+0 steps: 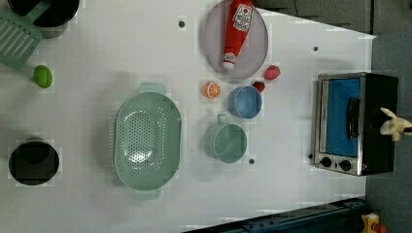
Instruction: Pick banana from table and place on oven.
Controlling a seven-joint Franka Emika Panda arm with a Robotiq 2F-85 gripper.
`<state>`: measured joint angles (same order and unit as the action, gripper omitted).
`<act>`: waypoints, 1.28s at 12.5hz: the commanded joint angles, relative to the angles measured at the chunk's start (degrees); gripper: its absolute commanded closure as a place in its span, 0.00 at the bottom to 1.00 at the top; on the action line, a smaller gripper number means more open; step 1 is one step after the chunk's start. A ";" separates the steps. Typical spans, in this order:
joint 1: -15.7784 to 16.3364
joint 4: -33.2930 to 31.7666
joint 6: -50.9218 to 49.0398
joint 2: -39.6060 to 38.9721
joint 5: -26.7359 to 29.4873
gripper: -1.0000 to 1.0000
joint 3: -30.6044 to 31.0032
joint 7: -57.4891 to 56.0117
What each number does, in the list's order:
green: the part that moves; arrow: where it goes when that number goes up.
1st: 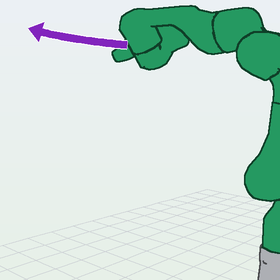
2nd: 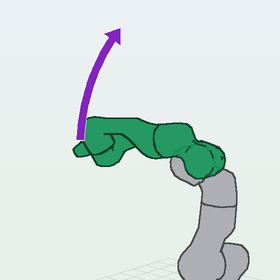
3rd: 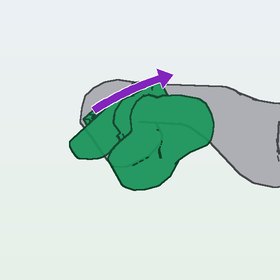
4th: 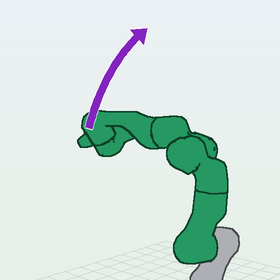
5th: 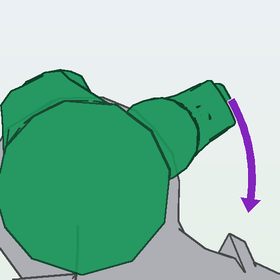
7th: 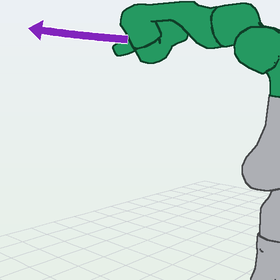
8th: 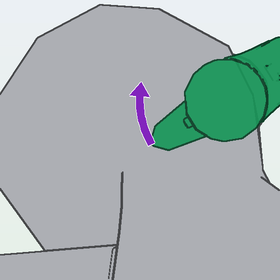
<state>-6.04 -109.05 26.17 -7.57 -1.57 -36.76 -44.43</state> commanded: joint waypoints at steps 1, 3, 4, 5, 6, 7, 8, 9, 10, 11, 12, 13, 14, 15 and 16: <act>2.36 1.68 0.86 0.21 -0.73 0.00 1.80 -3.74; 2.83 2.55 0.50 0.75 -0.75 0.00 2.96 -3.71; 3.21 3.55 -0.38 1.43 -0.80 0.00 3.77 -3.56; 3.75 4.78 -1.64 2.53 -0.80 0.00 4.91 -2.14; 4.36 5.77 -3.54 4.07 -0.80 0.00 6.26 0.69; 5.02 6.12 -6.48 6.14 -0.80 0.00 8.09 4.18; 5.62 5.99 -10.20 8.50 -0.82 0.00 10.24 8.74; 6.14 5.81 -14.09 10.81 -0.83 0.00 12.71 15.07; 6.52 5.79 -17.69 12.96 -0.84 0.00 15.48 22.13; 6.77 5.78 -20.45 14.86 -0.92 0.00 18.43 28.99; 6.92 5.75 -22.70 16.58 -0.95 0.00 21.50 34.78; 6.94 5.72 -24.69 18.12 -1.02 0.00 24.47 39.27; 6.94 5.70 -25.91 19.44 -1.03 0.00 27.19 43.38; 6.94 5.68 -26.32 20.60 -1.03 0.00 29.53 47.12; 6.94 5.57 -26.70 21.57 -1.03 0.00 31.44 49.36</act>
<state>0.83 -104.18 1.47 14.70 -1.11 -5.36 -4.91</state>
